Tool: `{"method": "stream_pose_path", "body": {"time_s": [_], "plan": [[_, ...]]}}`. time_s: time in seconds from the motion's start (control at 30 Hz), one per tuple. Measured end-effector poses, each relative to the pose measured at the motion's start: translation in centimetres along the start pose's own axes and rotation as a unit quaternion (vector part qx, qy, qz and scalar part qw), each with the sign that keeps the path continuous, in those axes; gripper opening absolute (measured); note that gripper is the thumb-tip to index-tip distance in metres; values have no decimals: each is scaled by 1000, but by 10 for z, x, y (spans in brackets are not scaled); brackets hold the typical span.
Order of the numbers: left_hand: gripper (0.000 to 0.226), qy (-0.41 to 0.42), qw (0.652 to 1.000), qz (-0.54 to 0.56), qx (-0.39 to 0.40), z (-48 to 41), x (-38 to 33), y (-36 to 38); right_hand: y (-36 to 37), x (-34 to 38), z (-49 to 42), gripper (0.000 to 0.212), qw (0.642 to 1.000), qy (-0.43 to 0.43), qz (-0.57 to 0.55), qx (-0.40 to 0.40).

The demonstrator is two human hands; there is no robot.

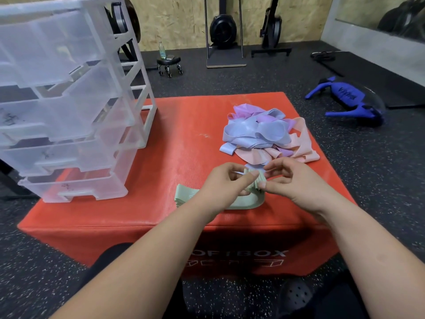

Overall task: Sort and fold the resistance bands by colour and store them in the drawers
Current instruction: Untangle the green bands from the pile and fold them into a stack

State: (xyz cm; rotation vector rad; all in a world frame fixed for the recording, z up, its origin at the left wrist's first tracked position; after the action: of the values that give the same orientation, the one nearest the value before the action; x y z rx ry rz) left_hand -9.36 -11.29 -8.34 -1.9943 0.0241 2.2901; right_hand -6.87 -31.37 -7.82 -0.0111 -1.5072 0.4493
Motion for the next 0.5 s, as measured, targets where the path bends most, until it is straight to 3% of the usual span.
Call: {"method": "stream_pose_path", "body": {"time_s": [0.17, 0.33, 0.5], "plan": [[62, -11, 994, -92, -57, -4, 9, -3, 7, 0, 2, 49, 997, -50, 29, 57], [55, -24, 990, -103, -93, -4, 5, -13, 12, 4, 0, 53, 990, -93, 87, 64], [41, -21, 993, -60, -96, -1, -2, -36, 40, 1, -8, 95, 959, -123, 244, 74]]}}
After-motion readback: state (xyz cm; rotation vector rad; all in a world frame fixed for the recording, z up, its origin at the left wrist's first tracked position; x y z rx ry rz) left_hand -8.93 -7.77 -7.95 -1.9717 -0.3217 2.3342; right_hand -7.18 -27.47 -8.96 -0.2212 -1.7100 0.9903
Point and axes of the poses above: each hand's wrist, its own z-axis away from the middle knuckle, its own y-axis out of the palm, x = y × z, the point moved 2 cm from there along -z, towards the middle knuckle, and after that the axes turned 4 degrees about z, right-handed, at the moved point
